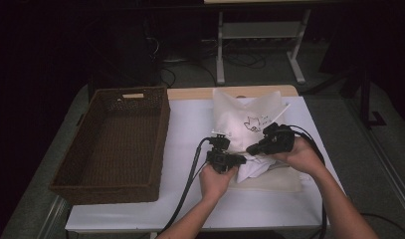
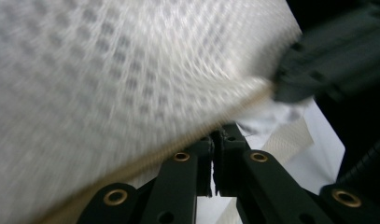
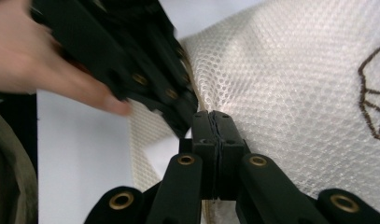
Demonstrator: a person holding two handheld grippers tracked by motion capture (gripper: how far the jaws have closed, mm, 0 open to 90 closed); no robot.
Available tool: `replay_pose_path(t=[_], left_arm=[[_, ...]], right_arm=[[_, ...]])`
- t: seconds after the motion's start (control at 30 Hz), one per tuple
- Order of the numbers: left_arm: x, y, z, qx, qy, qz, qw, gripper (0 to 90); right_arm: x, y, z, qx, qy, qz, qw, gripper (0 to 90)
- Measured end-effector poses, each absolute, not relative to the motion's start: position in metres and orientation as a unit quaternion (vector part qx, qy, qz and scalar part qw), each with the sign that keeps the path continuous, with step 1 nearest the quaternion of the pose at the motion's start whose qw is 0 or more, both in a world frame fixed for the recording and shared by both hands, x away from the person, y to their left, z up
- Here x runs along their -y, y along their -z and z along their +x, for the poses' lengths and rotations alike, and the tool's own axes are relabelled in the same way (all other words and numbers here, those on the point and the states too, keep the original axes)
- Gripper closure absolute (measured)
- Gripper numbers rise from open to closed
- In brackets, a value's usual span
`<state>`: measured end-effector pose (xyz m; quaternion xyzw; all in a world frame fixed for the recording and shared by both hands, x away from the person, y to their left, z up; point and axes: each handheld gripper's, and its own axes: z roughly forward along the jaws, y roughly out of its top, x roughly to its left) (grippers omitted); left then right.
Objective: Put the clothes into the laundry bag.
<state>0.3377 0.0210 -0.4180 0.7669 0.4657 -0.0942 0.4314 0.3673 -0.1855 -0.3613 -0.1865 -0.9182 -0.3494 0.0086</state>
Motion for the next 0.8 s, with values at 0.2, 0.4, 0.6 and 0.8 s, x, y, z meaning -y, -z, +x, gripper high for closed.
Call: replay_pose_path(t=[0.2,0.4,0.6,0.8], left_arm=[[-0.038,0.415,0.318,-0.44,0.125,0.776,0.433,68.3],[-0.038,0.42,0.3,-0.416,0.126,0.807,0.4,54.5],[-0.024,0.435,0.309,-0.44,0.133,0.798,0.39,53.3],[-0.011,0.448,0.326,-0.455,0.146,0.778,0.407,86.2]], right_arm=[[0.184,0.358,0.365,0.917,0.354,-0.182,0.007,88.5],[0.185,0.351,0.362,0.917,0.356,-0.178,0.0,88.5],[0.181,0.351,0.362,0.919,0.355,-0.172,0.0,88.5],[0.183,0.35,0.36,0.919,0.355,-0.171,0.0,88.4]])
